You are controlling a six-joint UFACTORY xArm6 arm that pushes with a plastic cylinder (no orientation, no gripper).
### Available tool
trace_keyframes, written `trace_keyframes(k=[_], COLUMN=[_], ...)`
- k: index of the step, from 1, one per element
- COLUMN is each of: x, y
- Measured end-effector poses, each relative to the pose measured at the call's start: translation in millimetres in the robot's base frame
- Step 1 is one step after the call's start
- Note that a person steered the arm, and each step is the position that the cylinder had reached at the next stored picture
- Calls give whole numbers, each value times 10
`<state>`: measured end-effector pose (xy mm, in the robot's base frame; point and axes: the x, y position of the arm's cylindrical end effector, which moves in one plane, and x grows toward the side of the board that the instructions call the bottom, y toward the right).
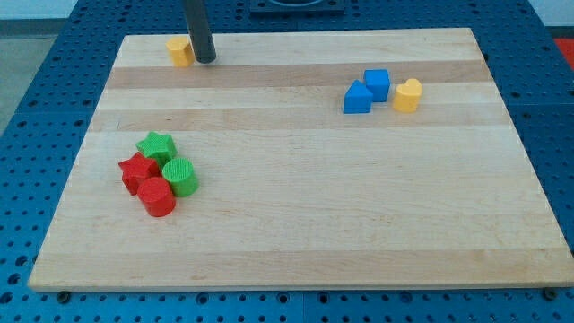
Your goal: Slide the green circle slightly down and right
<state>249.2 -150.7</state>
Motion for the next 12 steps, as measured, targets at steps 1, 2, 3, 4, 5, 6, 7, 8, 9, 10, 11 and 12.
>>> trace_keyframes(k=[1, 2, 3, 4, 5, 6, 7, 8, 9, 10, 11, 12], x=[-3, -12, -12, 33, 467, 878, 879, 879, 846, 821, 821, 852], y=[-110, -415, -596, -563, -48, 241, 242, 242, 242, 242, 242, 242])
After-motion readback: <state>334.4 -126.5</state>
